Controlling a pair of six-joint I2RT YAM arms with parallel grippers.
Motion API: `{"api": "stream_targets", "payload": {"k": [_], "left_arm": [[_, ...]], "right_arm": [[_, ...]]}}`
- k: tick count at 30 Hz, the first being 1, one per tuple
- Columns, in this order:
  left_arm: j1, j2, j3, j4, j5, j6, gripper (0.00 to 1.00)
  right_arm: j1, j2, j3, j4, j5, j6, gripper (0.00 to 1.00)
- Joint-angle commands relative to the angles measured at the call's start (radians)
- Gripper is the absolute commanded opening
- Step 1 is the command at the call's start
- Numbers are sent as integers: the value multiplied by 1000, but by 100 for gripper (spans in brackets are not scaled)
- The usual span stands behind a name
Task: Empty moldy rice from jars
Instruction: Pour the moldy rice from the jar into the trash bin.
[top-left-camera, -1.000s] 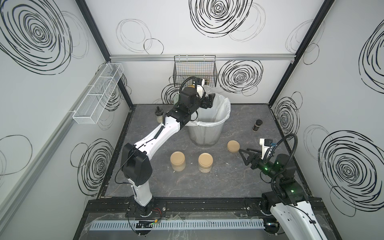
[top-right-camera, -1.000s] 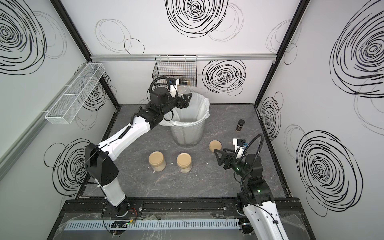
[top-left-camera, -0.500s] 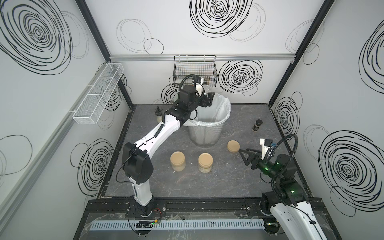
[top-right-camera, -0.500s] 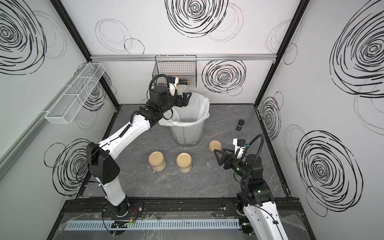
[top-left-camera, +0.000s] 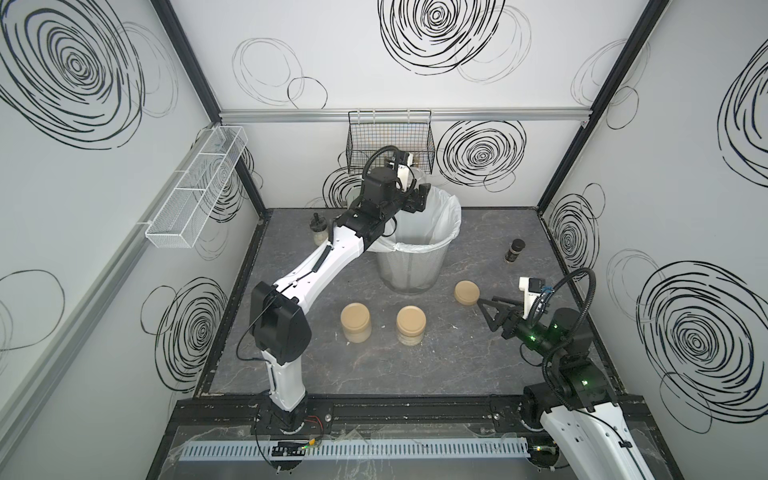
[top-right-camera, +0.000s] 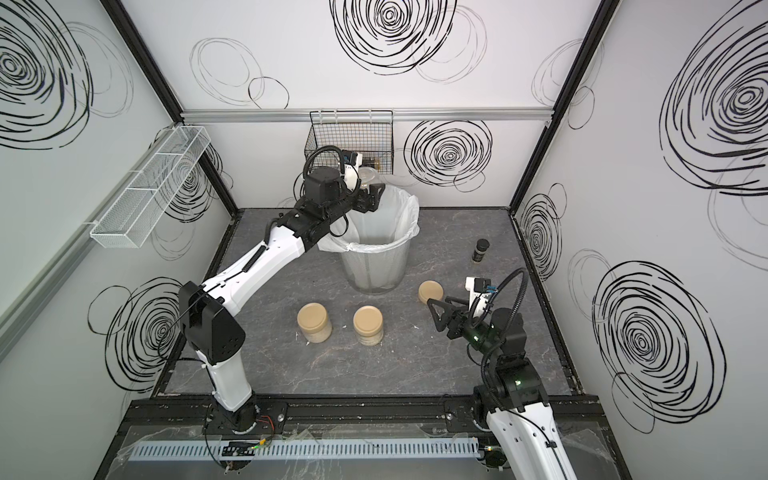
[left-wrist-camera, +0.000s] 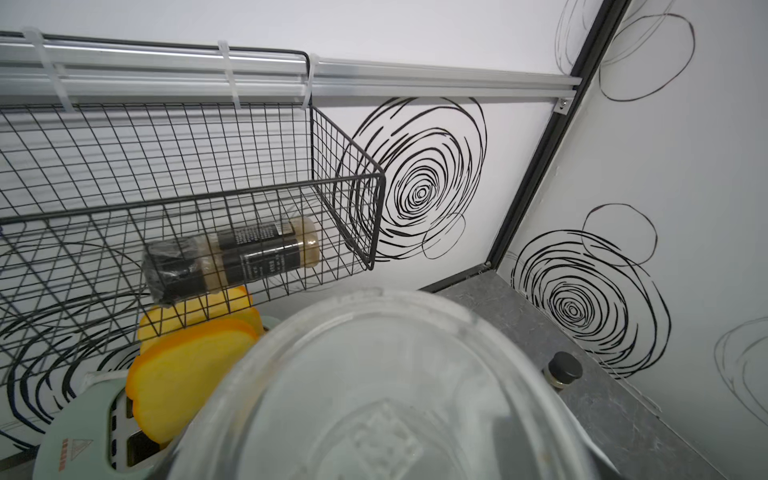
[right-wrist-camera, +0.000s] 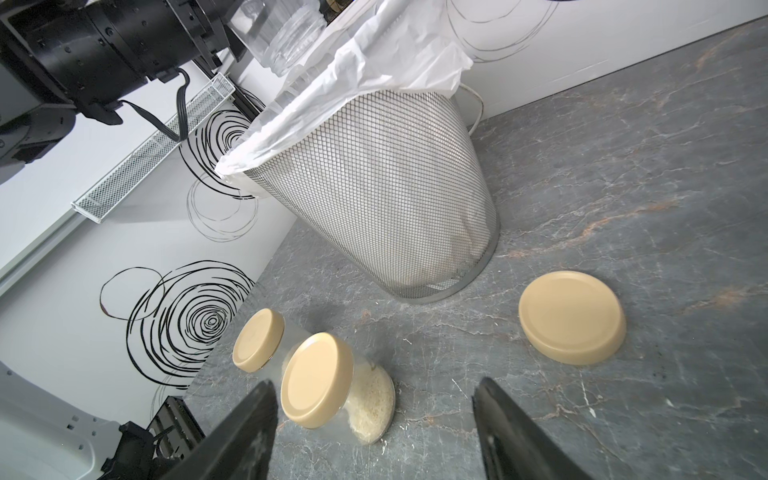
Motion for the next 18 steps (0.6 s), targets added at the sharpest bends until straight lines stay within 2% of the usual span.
{"api": "stream_targets", "payload": {"k": [1, 4, 7, 13, 18], "left_arm": [[33, -26, 45, 85, 30, -34, 64], [24, -77, -42, 164, 64, -69, 64], [41, -128, -131, 260, 132, -176, 64], [86, -186, -205, 377, 270, -381, 64], [101, -237, -288, 517, 357, -544, 64]], "right_arm": [[-1, 14, 20, 27, -13, 10, 76], [-1, 11, 18, 21, 2, 5, 76], [-1, 14, 15, 38, -6, 8, 76], [-1, 54, 69, 63, -34, -37, 75], [-1, 118, 124, 214, -87, -66, 70]]}}
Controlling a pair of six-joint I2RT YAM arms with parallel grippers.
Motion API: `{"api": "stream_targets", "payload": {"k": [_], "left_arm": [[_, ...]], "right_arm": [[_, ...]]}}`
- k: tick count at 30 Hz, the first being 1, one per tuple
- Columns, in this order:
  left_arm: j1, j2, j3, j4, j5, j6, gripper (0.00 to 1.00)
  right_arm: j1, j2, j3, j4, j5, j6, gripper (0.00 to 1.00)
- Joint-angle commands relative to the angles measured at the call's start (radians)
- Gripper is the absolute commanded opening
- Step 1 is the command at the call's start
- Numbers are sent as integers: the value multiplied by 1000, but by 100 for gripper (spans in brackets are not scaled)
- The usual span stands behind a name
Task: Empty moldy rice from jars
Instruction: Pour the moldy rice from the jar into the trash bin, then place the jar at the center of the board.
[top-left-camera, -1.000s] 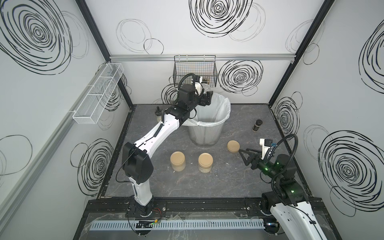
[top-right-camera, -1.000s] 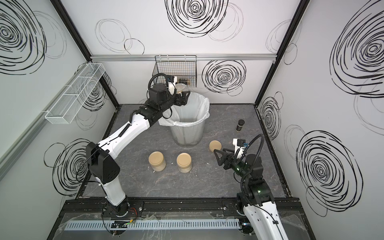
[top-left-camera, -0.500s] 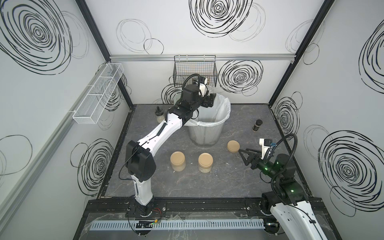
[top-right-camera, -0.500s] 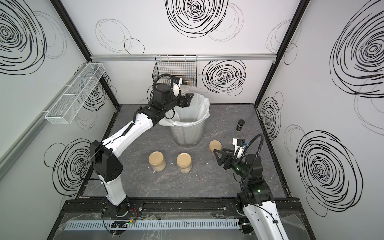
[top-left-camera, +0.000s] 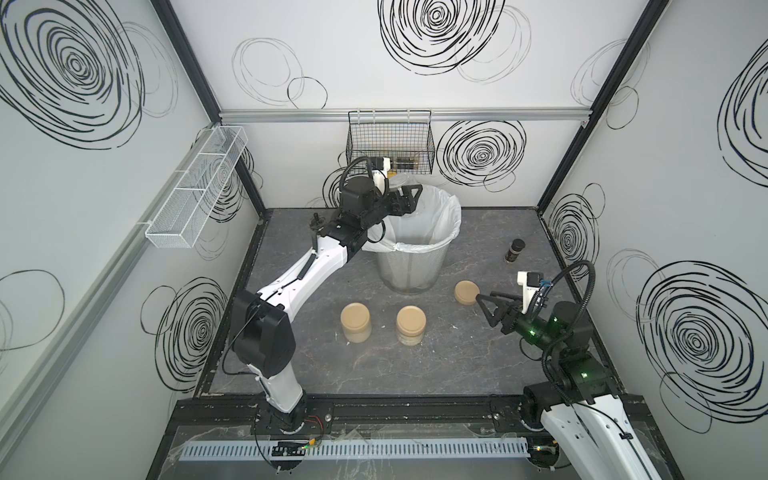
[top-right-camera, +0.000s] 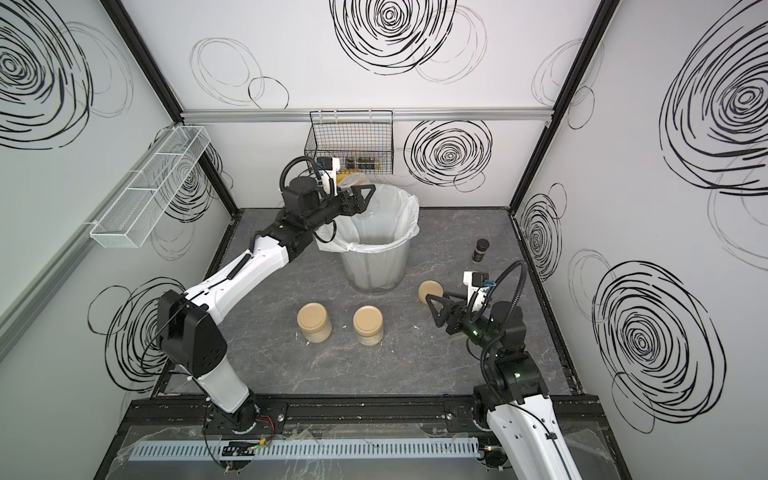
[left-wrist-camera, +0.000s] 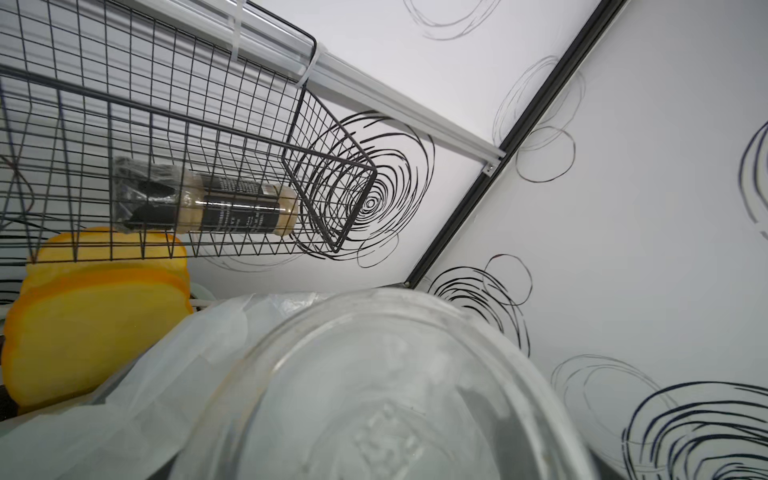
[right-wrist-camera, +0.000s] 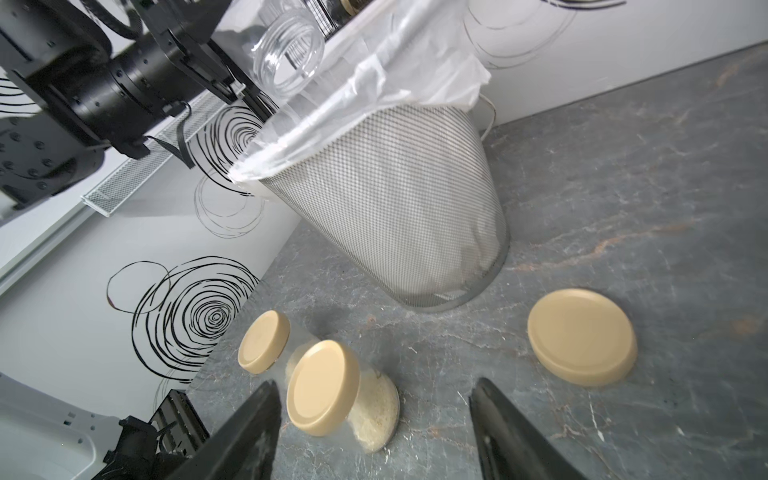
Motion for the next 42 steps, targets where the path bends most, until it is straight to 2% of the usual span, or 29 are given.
{"api": "stream_targets", "payload": {"k": [1, 7, 15, 26, 35, 42], "left_arm": [[9, -86, -31, 288, 110, -180, 65], [3, -96, -111, 515, 177, -404, 65], [-58, -97, -151, 684, 166, -557, 65], [-159, -85, -166, 745, 120, -603, 68], [-207, -84, -190, 777, 89, -622, 67], [-246, -77, -204, 822, 61, -652, 66]], "right_arm": [[-1, 55, 74, 183, -67, -33, 69], [-1, 251, 209, 384, -131, -52, 56], [18, 509, 388, 603, -244, -52, 49], [124, 634, 512, 650, -253, -140, 49], [155, 668, 545, 676, -239, -152, 48], [168, 677, 556, 699, -202, -157, 43]]}}
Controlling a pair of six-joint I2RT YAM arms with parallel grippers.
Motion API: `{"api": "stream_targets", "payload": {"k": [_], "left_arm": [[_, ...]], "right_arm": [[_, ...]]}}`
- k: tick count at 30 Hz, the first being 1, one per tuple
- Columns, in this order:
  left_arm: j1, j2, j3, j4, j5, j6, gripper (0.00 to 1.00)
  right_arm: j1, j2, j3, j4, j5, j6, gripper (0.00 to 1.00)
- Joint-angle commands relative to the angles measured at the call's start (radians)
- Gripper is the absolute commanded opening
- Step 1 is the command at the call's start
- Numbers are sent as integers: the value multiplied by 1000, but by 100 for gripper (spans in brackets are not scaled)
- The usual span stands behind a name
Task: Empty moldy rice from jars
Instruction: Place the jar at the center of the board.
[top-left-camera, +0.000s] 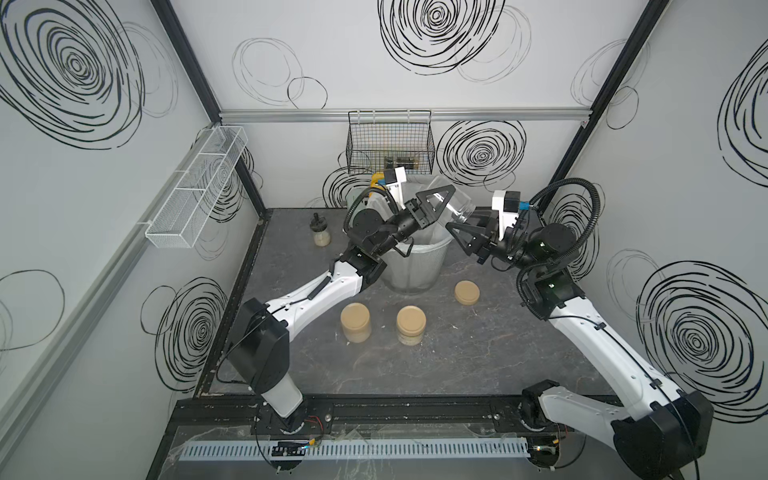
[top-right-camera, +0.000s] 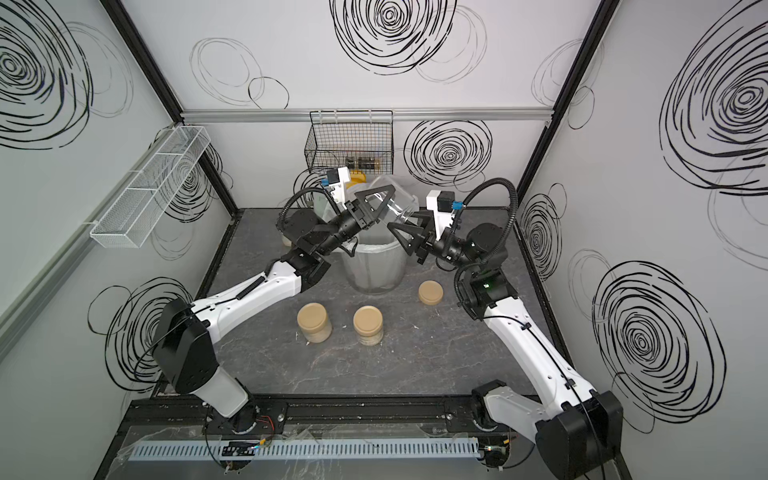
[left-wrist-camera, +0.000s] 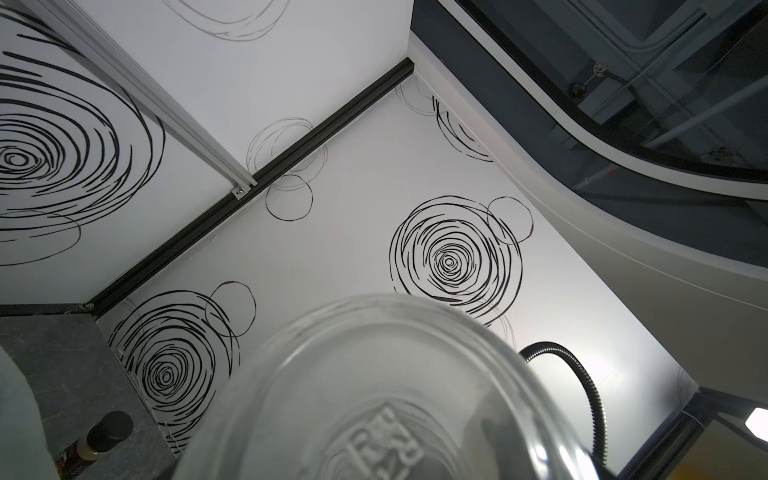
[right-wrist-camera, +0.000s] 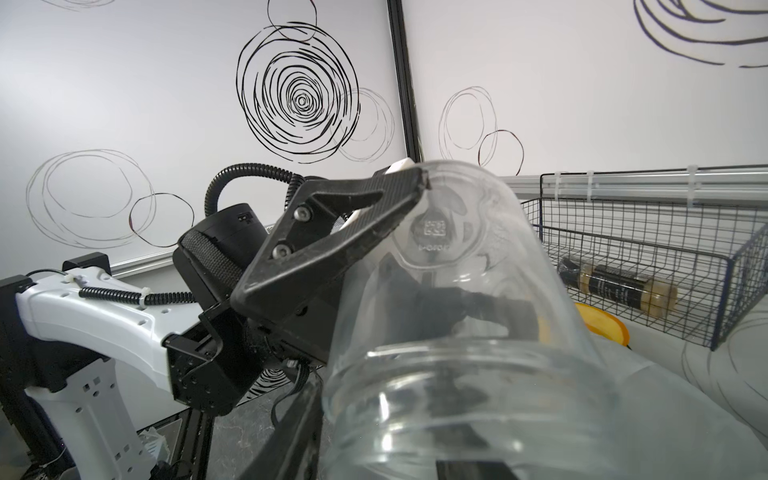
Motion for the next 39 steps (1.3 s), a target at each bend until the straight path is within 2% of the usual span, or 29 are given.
{"api": "stream_targets", "payload": {"k": [1, 5, 10, 12, 14, 18, 26, 31, 35, 39], "left_arm": [[-25, -19, -1, 168, -28, -41, 66], [-51, -1, 0, 206, -39, -71, 66], [-68, 5, -13, 232, -56, -85, 66], [-68, 0, -21, 227, -60, -78, 69], [-68, -10, -31, 219, -67, -71, 76], [-60, -40, -60, 198, -86, -37, 97], [10, -135, -141, 146, -112, 22, 96], [44, -262, -164, -83, -163, 225, 96], [61, -364, -215, -223, -267, 363, 96], [120, -480, -351, -175, -280, 403, 96]], "right_arm": [[9, 1, 35, 57, 23, -13, 42], [13, 5, 34, 64, 31, -8, 34], [14, -8, 25, 57, 66, -11, 13], [14, -15, 22, 51, 73, -17, 5], [13, -16, 20, 45, 75, -23, 0], [14, -25, 23, 36, 84, -27, 0], [-30, -78, 37, -42, 127, -38, 0], [-150, -104, 78, -164, 111, -36, 0], [-245, -76, 145, -389, 140, -84, 0], [-311, -24, 162, -598, 217, -123, 0]]}}
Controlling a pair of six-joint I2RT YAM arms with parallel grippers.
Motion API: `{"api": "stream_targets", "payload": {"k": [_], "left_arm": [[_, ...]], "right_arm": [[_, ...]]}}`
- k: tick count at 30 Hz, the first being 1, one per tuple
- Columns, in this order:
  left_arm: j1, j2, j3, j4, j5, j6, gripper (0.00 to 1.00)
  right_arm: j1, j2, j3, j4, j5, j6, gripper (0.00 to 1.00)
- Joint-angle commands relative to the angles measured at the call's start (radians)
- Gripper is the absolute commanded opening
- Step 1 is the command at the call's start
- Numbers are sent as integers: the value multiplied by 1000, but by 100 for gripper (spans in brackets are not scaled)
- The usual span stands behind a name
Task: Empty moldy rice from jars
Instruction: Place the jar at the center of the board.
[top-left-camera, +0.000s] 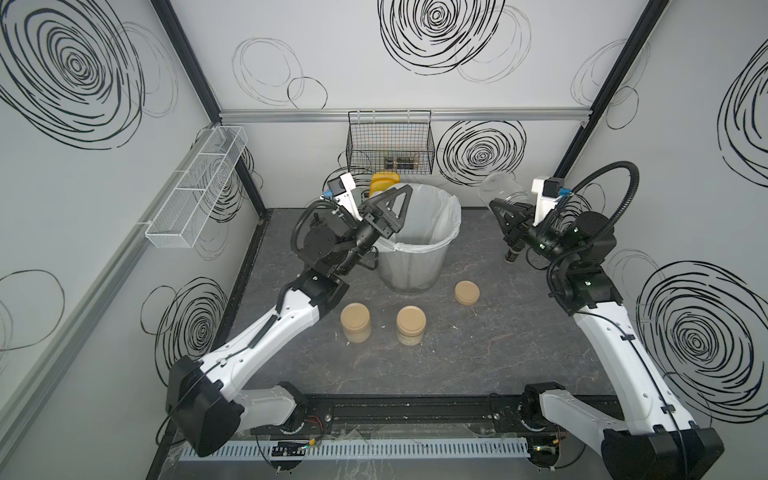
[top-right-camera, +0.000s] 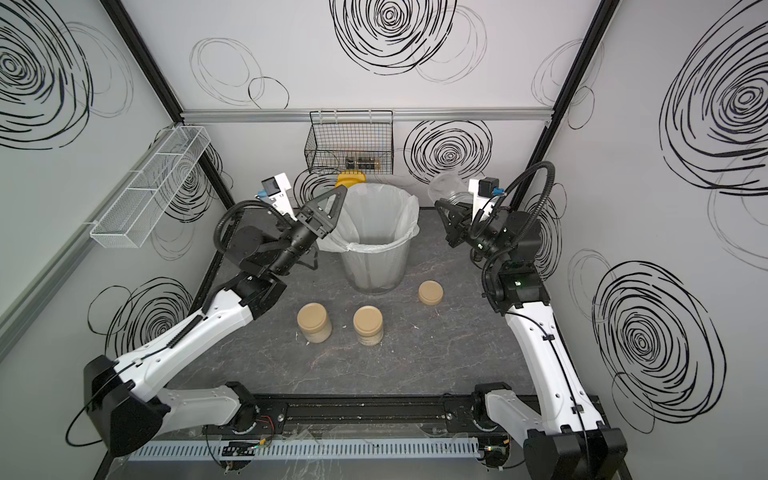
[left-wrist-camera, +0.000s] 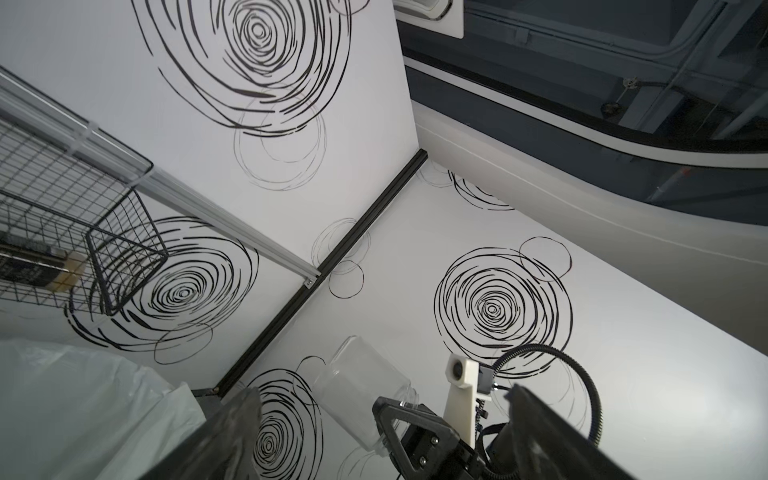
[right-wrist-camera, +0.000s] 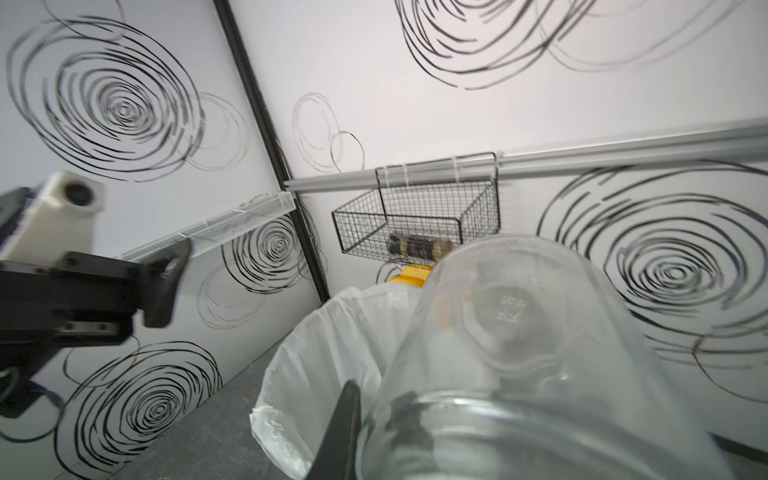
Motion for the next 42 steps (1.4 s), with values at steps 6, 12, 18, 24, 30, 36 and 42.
{"api": "stream_targets", "payload": {"k": [6, 12, 18, 24, 30, 36, 42], "left_arm": [[59, -172, -163, -155, -57, 279, 96], [64, -239, -214, -281, -71, 334, 96], [64, -259, -255, -329, -77, 337, 96], [62, -276, -279, -346, -83, 334, 96], [63, -298, -314, -352, -97, 331, 96], [65, -302, -308, -370, -88, 339, 96], [65, -293, -316, -362, -90, 331, 96]], "right_arm": [[-66, 200, 64, -395, 93, -89, 0], [-64, 379, 128, -479, 113, -101, 0], [-59, 556, 224, -572, 184, -126, 0], [-41, 698, 315, -615, 175, -135, 0], [27, 839, 449, -734, 202, -128, 0], [45, 914, 521, -781, 233, -129, 0], [44, 947, 532, -796, 228, -135, 0]]}}
